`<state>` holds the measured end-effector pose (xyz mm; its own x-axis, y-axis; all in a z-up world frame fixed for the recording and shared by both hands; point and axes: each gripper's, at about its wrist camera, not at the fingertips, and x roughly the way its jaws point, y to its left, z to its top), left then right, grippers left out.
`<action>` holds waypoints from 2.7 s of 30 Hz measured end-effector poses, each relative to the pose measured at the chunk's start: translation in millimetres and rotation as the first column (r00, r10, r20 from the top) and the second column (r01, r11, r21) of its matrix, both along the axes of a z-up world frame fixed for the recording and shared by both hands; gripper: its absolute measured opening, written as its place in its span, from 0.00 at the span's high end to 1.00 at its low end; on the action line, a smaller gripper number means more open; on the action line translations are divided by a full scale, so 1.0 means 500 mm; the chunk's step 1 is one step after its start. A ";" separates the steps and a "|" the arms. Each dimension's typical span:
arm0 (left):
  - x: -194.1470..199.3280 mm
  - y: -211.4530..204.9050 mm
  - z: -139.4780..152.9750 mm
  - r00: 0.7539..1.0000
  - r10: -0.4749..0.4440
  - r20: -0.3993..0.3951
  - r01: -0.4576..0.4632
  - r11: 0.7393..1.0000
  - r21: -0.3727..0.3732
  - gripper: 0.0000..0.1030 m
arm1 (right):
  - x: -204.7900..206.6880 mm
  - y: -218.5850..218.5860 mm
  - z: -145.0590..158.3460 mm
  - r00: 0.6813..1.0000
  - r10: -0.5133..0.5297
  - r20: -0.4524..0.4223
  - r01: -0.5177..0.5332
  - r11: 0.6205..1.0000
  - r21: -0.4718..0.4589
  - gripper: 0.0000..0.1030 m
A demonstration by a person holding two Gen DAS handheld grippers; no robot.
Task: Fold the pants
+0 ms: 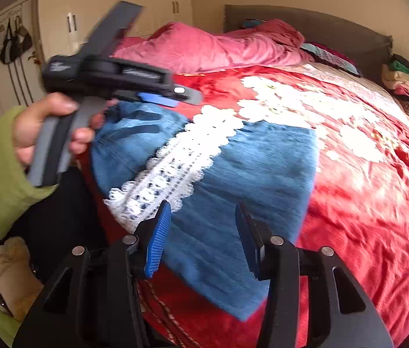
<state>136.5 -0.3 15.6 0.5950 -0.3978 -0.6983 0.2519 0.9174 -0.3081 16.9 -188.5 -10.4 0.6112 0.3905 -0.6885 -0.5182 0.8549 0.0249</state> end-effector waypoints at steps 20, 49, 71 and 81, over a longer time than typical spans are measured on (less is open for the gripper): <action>-0.114 -0.104 -0.110 0.994 -0.094 -0.060 0.105 0.970 0.217 0.44 | 0.022 -0.052 -0.092 0.989 -0.108 -0.096 0.099 0.991 -0.093 0.47; -0.167 -0.003 -0.029 1.000 0.005 -0.001 -0.005 0.988 0.156 0.30 | 0.033 -0.022 0.041 0.995 -0.099 -0.010 0.100 0.995 0.010 0.26; -0.193 0.251 -0.082 0.958 0.247 -0.145 -0.247 0.969 0.018 0.25 | 0.193 0.276 0.073 0.961 0.271 -0.051 -0.272 0.962 -0.013 0.26; -0.165 0.249 -0.124 0.949 0.219 -0.225 -0.245 0.965 -0.094 0.48 | 0.288 0.409 0.025 0.896 0.407 -0.179 -0.417 0.908 -0.026 0.26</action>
